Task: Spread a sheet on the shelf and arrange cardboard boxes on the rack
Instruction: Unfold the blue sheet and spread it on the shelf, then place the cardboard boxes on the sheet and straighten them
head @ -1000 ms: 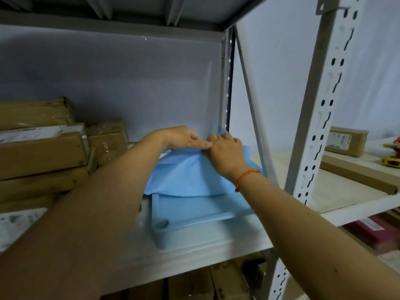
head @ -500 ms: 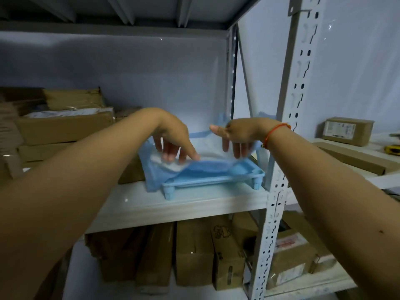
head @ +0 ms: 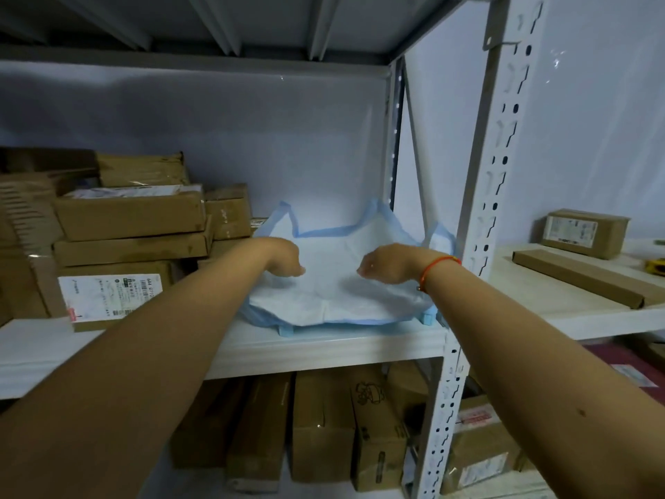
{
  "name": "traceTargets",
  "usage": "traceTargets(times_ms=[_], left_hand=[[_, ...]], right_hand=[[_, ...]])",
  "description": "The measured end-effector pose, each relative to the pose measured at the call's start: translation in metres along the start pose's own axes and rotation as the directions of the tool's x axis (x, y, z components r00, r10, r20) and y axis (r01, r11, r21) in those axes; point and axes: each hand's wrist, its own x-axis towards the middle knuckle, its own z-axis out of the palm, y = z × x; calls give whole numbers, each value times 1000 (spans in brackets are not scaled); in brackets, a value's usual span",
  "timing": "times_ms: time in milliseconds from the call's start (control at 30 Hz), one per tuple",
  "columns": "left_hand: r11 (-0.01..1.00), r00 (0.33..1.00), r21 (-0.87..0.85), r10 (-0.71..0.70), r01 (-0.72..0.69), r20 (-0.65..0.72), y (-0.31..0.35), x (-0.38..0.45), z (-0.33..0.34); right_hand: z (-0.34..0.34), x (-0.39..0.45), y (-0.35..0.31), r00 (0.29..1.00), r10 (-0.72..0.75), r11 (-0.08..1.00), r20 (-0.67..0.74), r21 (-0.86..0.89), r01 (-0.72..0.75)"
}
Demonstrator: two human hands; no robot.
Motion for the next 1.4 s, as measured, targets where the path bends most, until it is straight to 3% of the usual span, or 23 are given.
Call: traceTargets(times_ms=[100, 200, 433, 567, 733, 900, 967, 1067, 1167, 1233, 1267, 1333, 1400], left_hand=[[997, 983, -67, 44, -32, 177, -2, 4, 15], [960, 955, -281, 64, 21, 290, 4, 8, 31], [981, 987, -195, 27, 4, 159, 21, 30, 54], [935, 974, -353, 74, 6, 214, 38, 33, 53], [935, 975, -351, 121, -48, 189, 43, 37, 49], [940, 997, -334, 56, -72, -57, 37, 42, 45], [937, 998, -342, 60, -67, -32, 35, 42, 44], [938, 997, -340, 78, -63, 30, 34, 39, 44], [923, 991, -367, 83, -117, -109, 28, 34, 32], [913, 949, -375, 38, -161, -314, 19, 31, 20], [906, 897, -385, -15, -175, -443, 14, 30, 13], [889, 708, -413, -162, -199, -688, -3, 24, -4], [846, 498, -461, -287, -269, -818, -19, 11, -20]], right_hand=[[28, 11, 10, 981, 52, 997, 188, 51, -63], [35, 20, 14, 974, 85, 985, 209, 127, -113], [47, 38, 28, 972, 173, 977, 159, 100, -190], [48, 46, 35, 973, 177, 978, 148, 89, -191], [44, 47, 40, 975, 156, 982, 159, 83, -170], [33, 53, 28, 988, 122, 989, 98, 74, -129], [32, 56, 25, 992, 112, 989, 62, 89, -118], [31, 52, 22, 983, 124, 987, 134, 89, -136], [25, 50, 15, 987, 103, 990, 127, 85, -114], [12, 56, 2, 996, 83, 993, -12, 81, -82], [5, 59, -5, 992, 66, 995, -103, 80, -58], [-13, 68, -30, 952, 21, 996, -306, 92, 8], [-31, 72, -59, 875, 16, 981, -484, 178, 80]])
